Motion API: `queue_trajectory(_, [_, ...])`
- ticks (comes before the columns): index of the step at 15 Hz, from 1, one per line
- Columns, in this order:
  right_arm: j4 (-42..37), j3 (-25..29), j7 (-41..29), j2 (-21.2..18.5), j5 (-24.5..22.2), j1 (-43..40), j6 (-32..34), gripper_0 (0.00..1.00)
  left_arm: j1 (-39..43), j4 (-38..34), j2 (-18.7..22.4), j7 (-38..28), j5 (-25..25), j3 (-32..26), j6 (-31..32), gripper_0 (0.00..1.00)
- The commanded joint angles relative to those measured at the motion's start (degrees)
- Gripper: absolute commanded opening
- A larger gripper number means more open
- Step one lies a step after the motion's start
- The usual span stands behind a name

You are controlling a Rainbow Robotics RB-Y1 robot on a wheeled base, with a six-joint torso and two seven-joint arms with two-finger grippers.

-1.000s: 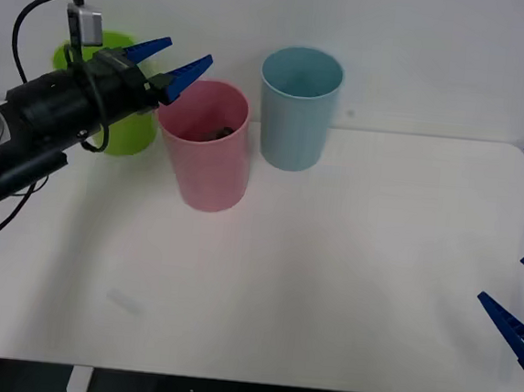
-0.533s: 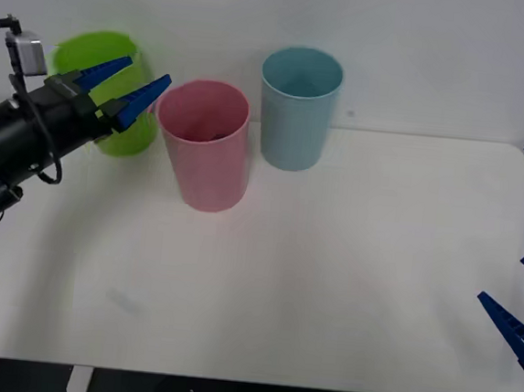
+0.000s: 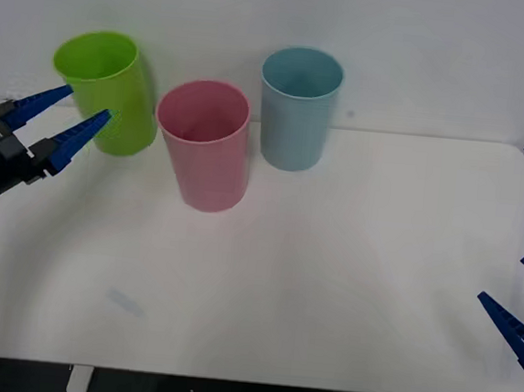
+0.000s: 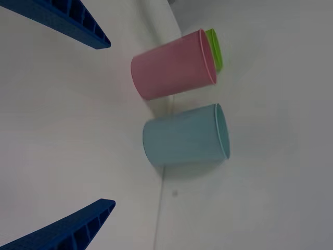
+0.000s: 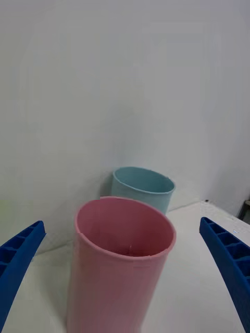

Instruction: Grasp the object on the table and drop it into the matching bin: aluminum can to the light blue bin, PET bottle to the pink bin.

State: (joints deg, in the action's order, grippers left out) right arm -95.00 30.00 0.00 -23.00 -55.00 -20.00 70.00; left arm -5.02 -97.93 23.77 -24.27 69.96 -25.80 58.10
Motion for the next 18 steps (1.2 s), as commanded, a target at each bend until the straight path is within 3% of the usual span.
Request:
queue_trajectory(1, [0.0, 0.0, 0.0, 0.0, 0.0, 0.0, 0.0, 1.0, 3.35, -0.06, 2.16, 2.91, -2.55, -1.0, 0.79, 1.0])
queue_trajectory(8, [0.0, 0.0, 0.0, 0.0, 0.0, 0.0, 0.0, 1.0, 10.47, 0.02, 6.64, 7.21, -4.4, -6.98, 7.29, 1.0])
queue_trajectory(14, [0.0, 0.0, 0.0, 0.0, 0.0, 0.0, 0.0, 1.0, 17.33, 1.78, 6.99, 17.76, -4.66, -9.62, 9.93, 1.0])
queue_trajectory(18, [0.0, 0.0, 0.0, 0.0, 0.0, 0.0, 0.0, 1.0, 21.28, 2.4, 6.99, 18.73, -6.07, -9.53, 10.89, 1.0])
